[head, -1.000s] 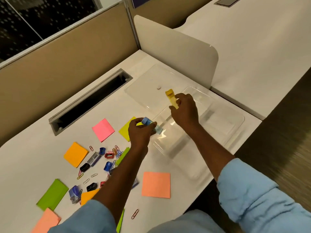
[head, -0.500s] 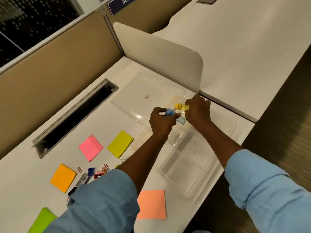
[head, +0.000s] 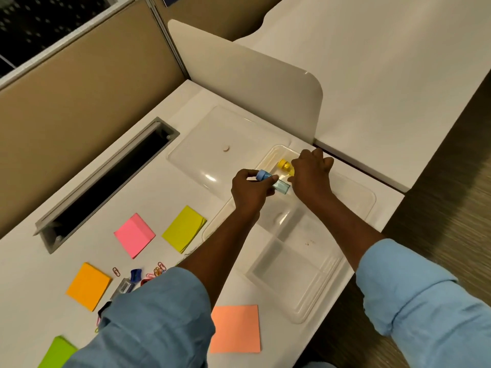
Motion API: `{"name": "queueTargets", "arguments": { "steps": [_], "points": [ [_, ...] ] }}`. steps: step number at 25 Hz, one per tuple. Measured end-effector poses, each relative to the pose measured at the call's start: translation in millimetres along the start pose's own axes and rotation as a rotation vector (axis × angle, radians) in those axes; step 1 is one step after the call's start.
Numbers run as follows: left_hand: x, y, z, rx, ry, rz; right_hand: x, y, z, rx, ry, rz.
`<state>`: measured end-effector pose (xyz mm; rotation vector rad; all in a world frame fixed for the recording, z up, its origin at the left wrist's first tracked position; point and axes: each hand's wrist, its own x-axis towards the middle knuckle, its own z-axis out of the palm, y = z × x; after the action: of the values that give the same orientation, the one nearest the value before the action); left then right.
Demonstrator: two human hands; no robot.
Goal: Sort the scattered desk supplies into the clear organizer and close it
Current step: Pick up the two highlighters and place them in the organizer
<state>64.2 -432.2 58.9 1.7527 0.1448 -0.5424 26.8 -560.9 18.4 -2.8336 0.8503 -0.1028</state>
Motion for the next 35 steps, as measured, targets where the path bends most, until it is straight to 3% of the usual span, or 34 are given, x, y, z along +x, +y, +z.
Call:
{"name": "queueTargets", "arguments": {
  "steps": [2,4,7,9,12,17,21,26,31,35],
  "points": [
    [2,1,-1,-0.009,0.003,0.011,-1,1,-9,0.215,0.04,0.06],
    [3,4,1,-0.024,0.009,0.018,-3,3,-22,0.59,0.011,0.109],
    [0,8,6,-0.033,-0.006,-0.004,-11,3,-40,0.844,-0.268,0.057],
    [-3,9,10,-0.069,-0.048,-0.03,-13,4,-43,0.785,-0.343,0.018],
    [-6,7,13,-0.04,-0.104,-0.014,-13,4,-39,0.636,-0.193,0.032],
    [-13,9,2,0.28,0.058,0.19,-18,-1,-19,0.406,-0.093,-0.023],
    [-25,2,-39,0.241,0.081,0.201,-17,-2,-7,0.248,-0.112,-0.055],
    [-53,-27,-104,0.24,0.145,0.164,-20,-7,-10,0.267,-0.102,-0.068],
    [-84,-54,-158,0.302,0.162,0.138,-57,-36,-43,0.456,0.117,-0.176],
    [-120,-88,-211,0.341,0.227,0.059,-129,-86,-57,0.682,-0.012,-0.354]
  ]
}}
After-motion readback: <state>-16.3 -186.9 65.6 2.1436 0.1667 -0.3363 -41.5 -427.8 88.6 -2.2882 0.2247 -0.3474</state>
